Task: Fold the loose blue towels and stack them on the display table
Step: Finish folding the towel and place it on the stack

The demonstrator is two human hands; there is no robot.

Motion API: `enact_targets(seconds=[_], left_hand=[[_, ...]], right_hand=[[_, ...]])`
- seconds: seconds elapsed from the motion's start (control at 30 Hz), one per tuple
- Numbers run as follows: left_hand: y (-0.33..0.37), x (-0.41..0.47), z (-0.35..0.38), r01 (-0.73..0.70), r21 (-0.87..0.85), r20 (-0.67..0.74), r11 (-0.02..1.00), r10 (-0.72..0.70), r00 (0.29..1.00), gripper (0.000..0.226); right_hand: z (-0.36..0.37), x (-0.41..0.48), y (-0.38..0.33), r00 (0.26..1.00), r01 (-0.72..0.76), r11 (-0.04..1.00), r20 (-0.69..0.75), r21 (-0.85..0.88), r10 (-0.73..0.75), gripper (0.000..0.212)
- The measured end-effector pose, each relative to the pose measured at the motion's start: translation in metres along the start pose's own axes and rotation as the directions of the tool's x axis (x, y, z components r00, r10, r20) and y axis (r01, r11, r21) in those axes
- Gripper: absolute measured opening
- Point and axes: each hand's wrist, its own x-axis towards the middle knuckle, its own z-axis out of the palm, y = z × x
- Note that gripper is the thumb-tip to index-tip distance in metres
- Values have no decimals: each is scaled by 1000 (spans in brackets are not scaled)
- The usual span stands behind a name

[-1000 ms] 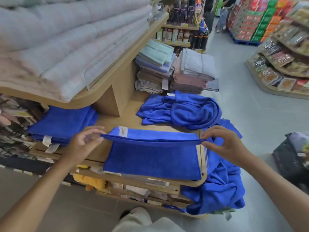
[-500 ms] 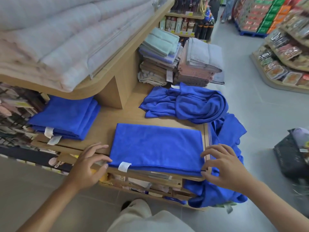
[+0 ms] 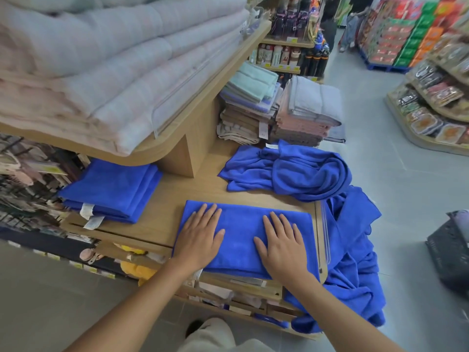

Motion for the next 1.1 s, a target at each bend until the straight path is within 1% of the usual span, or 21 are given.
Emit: enact_targets(seconds=[0.07,0.17,0.33,0.43,0.5,0.53,0.6,0.63,0.7,0.77,0.87,0.93,1.0,1.1], left_hand=[[-2,-8,7,-16,49,27,999,15,1000,74],[-4,-9,11,-19,93,49,996,14,999,76],[-6,22,1,17,93,70,996,-24,997,68],[4,43,-4,25,68,72,997,-30,997,65],[11,49,-2,0,77,72,997,-6,997,62],[13,50,0,-10,99,74,995,2,997,61],[12,48,4,-17,137,61,990,9,998,60],[10,46,5,-17,142,50,990,10,999,60],[5,46,5,-28,137,38,990,23,999,60],[2,47,7,-30,134,23,991,27,999,61],[2,49,9,-21,119,14,993,20,1000,64],[1,48,12,-22,120,16,992,20,1000,68],[-1,50,13,-23,108,19,994,21,1000,70],[1,49,12,-19,98,24,995,16,1000,72]], right_hand=[[8,-10,4,1000,-16,999,11,-39,16,78],[9,-11,6,1000,-5,999,-6,-32,5,79],[1,25,5,999,28,999,40,-27,-27,77],[-7,50,-13,999,32,998,39,46,-34,71],[-10,63,-34,994,112,989,-3,92,-112,64],[-11,69,-44,989,144,981,-2,130,-145,61],[-9,76,-57,986,158,968,30,196,-166,57],[-5,77,-59,985,159,970,34,183,-167,56],[3,73,-55,985,166,982,32,94,-169,58],[8,64,-42,990,139,989,27,51,-141,66],[11,54,-11,999,34,998,-3,46,-34,81],[9,44,10,999,-33,999,-24,17,34,87],[7,32,27,995,-89,996,-43,14,89,90],[4,20,43,990,-135,990,-35,48,136,86]])
